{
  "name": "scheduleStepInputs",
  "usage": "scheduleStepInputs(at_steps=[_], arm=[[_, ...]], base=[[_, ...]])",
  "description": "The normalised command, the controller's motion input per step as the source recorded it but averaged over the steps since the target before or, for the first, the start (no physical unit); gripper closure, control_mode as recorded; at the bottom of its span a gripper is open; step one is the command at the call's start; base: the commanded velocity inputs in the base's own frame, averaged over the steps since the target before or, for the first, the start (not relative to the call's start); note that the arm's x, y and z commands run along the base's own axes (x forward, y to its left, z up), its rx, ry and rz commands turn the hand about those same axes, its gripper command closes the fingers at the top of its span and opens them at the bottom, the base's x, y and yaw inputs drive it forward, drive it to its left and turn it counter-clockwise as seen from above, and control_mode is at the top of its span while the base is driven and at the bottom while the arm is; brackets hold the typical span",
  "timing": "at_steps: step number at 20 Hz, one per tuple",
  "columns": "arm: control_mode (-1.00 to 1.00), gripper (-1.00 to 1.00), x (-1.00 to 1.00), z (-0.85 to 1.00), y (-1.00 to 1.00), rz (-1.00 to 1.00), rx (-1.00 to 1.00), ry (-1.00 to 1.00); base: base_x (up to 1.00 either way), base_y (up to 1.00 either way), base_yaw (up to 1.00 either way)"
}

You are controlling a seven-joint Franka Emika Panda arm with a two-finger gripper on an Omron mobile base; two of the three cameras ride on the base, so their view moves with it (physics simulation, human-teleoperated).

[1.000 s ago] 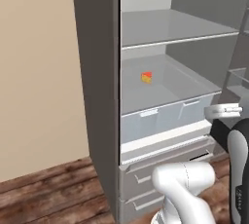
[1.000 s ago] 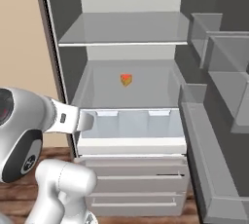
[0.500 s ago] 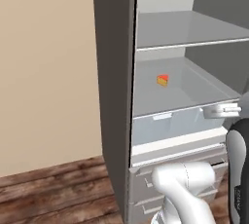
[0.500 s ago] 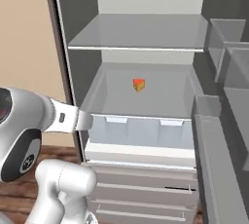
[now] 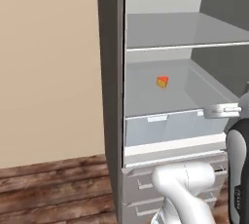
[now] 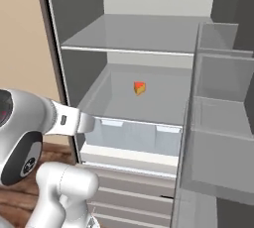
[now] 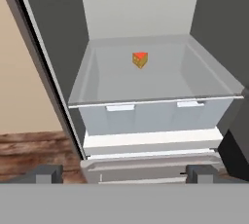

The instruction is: Take the cheese, fish, and squash from the fridge and place them on the plate on the dining counter to create an appetizer plate.

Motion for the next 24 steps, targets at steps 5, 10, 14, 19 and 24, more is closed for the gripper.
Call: scheduleStepInputs(at_steps=[5,10,14,19,24], arm=[[1.00,-1.00,0.00,0.00,0.00,0.00,0.00,0.00],[1.00,-1.00,0.00,0.00,0.00,0.00,0.00,0.00],[1.00,-1.00,0.00,0.00,0.00,0.00,0.00,0.00],[1.00,-1.00,0.00,0.00,0.00,0.00,0.00,0.00],[1.00,-1.00,0.00,0.00,0.00,0.00,0.00,0.00]], base=[[0.63,-0.06,0.15],[0.83,0.00,0.10],[0.23,-0.01,0.02],[0.00,0.00,0.00],[0.02,0.00,0.00]])
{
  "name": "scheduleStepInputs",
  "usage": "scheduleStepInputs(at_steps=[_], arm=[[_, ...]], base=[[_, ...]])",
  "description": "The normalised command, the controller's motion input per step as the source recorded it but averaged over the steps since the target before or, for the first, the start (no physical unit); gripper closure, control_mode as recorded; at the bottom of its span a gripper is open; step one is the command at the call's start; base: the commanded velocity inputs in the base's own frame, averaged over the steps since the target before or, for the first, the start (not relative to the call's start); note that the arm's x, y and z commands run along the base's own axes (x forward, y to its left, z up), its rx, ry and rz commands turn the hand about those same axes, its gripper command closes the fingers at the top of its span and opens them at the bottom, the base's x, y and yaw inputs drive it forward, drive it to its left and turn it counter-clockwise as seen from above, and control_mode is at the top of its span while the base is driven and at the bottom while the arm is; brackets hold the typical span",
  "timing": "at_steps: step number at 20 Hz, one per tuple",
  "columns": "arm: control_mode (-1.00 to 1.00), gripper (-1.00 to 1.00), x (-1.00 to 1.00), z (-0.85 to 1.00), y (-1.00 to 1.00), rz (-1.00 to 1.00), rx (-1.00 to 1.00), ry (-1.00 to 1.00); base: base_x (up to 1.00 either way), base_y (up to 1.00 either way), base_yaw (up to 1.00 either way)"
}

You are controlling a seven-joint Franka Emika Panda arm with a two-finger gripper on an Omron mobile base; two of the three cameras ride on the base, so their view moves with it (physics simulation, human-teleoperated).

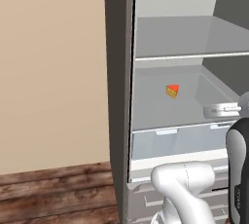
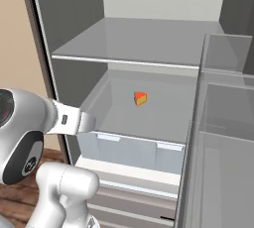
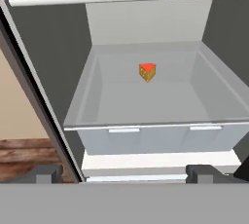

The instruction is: Take the cheese, fish, and squash from the fridge and place them on the plate on the dining counter to create an appetizer plate.

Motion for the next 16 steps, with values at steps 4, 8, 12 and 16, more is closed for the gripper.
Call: scheduleStepInputs(at_steps=[4,8,12,16], arm=[[-1.00,-1.00,0.00,-0.07,0.00,-0.01,0.00,0.00],[-1.00,-1.00,0.08,-0.32,0.00,-0.13,0.00,0.00],[-1.00,-1.00,0.21,-0.34,0.00,-0.17,-0.01,0.00],[-1.00,-1.00,0.29,-0.28,-0.18,-0.03,0.00,0.00]], base=[[0.00,0.00,-0.01],[0.00,0.00,0.00],[0.00,0.00,0.00],[0.00,0.00,0.00]])
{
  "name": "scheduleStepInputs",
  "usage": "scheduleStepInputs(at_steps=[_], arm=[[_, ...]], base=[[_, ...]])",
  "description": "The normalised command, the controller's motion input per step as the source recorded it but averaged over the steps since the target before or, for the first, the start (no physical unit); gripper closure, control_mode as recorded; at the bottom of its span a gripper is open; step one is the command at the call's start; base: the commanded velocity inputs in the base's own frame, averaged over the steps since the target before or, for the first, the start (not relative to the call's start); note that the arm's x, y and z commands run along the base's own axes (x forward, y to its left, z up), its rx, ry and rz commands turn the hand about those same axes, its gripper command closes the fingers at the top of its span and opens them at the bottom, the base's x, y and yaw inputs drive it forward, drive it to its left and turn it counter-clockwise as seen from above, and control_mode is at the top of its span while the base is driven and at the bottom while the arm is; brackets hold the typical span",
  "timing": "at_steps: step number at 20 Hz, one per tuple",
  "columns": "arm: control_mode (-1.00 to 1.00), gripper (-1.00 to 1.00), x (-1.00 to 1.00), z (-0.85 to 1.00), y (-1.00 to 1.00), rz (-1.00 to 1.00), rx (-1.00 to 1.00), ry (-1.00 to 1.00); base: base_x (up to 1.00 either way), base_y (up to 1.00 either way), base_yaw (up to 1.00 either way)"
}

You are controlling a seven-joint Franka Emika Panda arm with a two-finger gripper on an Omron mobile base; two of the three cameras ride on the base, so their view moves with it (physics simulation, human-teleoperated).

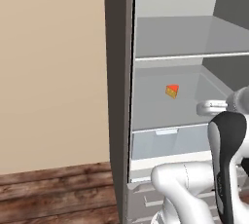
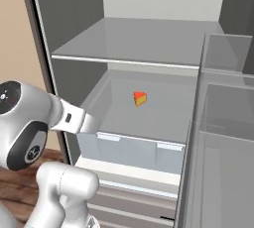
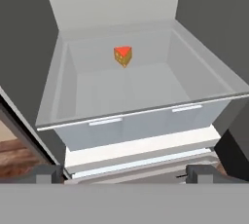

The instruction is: Take the cheese, fish, and squash from the fridge and place them on the plate on the dining counter to create an appetizer plate.

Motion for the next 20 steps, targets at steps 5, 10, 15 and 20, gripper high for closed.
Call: scheduleStepInputs(at_steps=[5,10,15,20], arm=[[-1.00,-1.00,0.41,-0.31,-0.35,0.00,0.01,0.00],[-1.00,-1.00,0.53,-0.29,-0.04,0.05,0.02,0.00],[-1.00,-1.00,0.60,-0.31,0.00,0.05,0.00,0.00],[-1.00,-1.00,0.39,-0.24,-0.12,0.00,0.00,0.00]], base=[[0.00,0.00,0.00],[0.00,0.00,0.00],[0.00,0.00,0.00],[0.00,0.00,0.00]])
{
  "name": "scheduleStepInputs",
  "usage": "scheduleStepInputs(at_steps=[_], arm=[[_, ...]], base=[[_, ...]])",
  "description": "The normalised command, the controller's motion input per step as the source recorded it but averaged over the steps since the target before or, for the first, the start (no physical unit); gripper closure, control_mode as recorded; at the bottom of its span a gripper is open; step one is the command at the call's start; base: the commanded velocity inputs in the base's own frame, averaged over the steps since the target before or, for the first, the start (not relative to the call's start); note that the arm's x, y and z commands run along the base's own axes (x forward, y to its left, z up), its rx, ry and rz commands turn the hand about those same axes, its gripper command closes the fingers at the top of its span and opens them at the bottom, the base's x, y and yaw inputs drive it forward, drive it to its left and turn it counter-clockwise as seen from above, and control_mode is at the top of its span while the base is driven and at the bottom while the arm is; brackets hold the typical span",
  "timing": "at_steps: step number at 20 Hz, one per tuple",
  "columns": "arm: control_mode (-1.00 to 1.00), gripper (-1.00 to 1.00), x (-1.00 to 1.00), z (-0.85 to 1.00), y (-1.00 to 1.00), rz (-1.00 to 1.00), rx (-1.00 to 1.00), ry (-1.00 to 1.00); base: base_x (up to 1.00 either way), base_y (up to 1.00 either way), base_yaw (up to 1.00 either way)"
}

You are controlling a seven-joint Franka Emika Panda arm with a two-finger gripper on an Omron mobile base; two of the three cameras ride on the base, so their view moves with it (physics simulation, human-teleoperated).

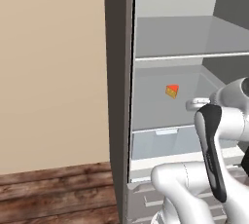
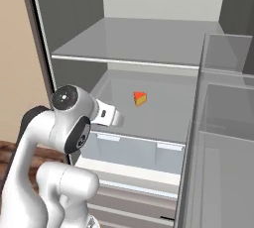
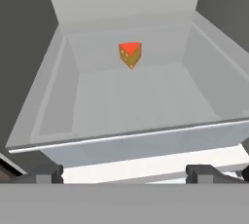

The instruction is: Take the cheese, fish, and squash from the fridge and place them on the plate on the dining counter to create an appetizer plate.

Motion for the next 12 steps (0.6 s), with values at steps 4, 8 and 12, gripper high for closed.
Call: scheduleStepInputs(at_steps=[4,8,12], arm=[[-1.00,-1.00,0.33,-0.12,-0.26,0.00,0.00,0.00],[-1.00,-1.00,0.38,-0.04,-0.22,0.00,0.00,0.00],[-1.00,-1.00,0.38,-0.04,-0.17,0.00,0.00,0.00]], base=[[0.00,0.00,0.00],[0.00,0.00,0.00],[0.00,0.00,0.00]])
